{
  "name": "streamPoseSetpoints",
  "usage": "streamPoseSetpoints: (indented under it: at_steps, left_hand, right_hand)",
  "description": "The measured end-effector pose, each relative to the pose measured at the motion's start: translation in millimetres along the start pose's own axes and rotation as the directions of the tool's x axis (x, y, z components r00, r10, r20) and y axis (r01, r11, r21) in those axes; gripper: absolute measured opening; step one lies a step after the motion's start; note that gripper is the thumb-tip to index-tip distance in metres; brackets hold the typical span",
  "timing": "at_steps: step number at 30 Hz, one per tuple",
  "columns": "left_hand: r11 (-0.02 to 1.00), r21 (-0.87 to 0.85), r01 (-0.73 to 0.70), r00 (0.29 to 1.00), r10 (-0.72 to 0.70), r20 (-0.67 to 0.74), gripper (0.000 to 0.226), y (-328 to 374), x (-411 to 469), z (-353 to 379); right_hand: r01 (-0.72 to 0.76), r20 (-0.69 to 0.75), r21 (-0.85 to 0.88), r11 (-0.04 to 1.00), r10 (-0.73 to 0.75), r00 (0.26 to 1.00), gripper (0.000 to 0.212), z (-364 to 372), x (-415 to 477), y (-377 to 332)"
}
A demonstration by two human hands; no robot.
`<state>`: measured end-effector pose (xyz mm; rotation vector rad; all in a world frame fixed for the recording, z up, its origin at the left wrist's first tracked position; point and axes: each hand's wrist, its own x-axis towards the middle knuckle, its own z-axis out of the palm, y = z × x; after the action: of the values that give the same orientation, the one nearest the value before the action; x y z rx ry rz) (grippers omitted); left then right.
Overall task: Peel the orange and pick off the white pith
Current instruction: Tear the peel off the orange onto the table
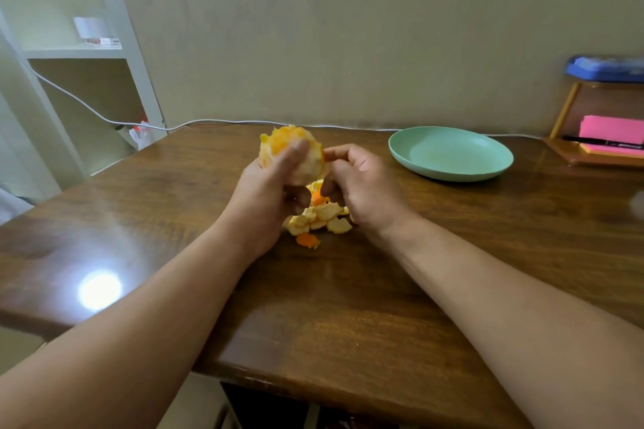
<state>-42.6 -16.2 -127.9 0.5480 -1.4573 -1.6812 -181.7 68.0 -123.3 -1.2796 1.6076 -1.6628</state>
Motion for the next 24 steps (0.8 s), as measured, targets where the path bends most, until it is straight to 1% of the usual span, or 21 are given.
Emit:
streamPoseSetpoints:
  at_steps: [2,3,5,7,11,14,18,23,24]
  left_hand:
    - [0.986,-0.148,0.074,0.997,-0.071,0.026,0.046,2.8,1.6,-2.4]
    - [0.976,-0.189,0.103,0.994,-0.097,0.043,0.049,3.6,2.7,-3.6]
    - [0.972,-0.198,0.126,0.991,-0.114,0.07,0.048,4.0,2.7,-5.7]
    - [0.976,-0.173,0.129,0.99,-0.119,0.072,0.046,2.9,3.0,-6.1]
    - [0.978,-0.169,0.119,0.993,-0.114,0.041,0.051,1.2,6.2,-9.7]
    - [0.99,-0.104,0.096,0.994,-0.089,0.069,0.044,0.0,5.7,-9.8]
    - [1.0,-0.016,0.002,0.995,0.0,0.095,0.039,-1.2,4.3,-7.4]
    - [0.993,0.082,-0.09,0.99,0.081,0.114,0.036,-1.8,1.8,-4.6]
    - [0.99,0.1,-0.099,0.99,0.088,0.106,0.04,-2.5,1.9,-4.3]
  right_hand:
    - [-0.037,0.076,0.103,0.994,0.03,0.997,0.029,-4.8,1.5,0.9]
    - [-0.044,0.102,0.097,0.994,0.034,0.994,0.029,-7.0,1.9,1.4]
    - [-0.01,0.096,-0.043,0.999,0.014,0.995,0.023,-8.6,2.0,1.8]
    - [0.04,0.052,-0.191,0.981,-0.031,0.998,0.021,-8.5,1.2,2.0]
    - [0.06,0.023,-0.273,0.96,-0.056,0.998,0.025,-8.4,-0.2,0.8]
    - [0.049,0.036,-0.223,0.973,-0.042,0.998,0.03,-8.6,-1.1,0.1]
    - [-0.022,0.079,-0.149,0.989,0.034,0.996,0.039,-7.1,-0.2,1.4]
    - [-0.025,0.112,-0.08,0.996,0.034,0.993,0.029,-6.5,2.0,2.7]
    - [-0.03,0.127,-0.064,0.997,0.038,0.991,0.027,-6.7,1.5,2.0]
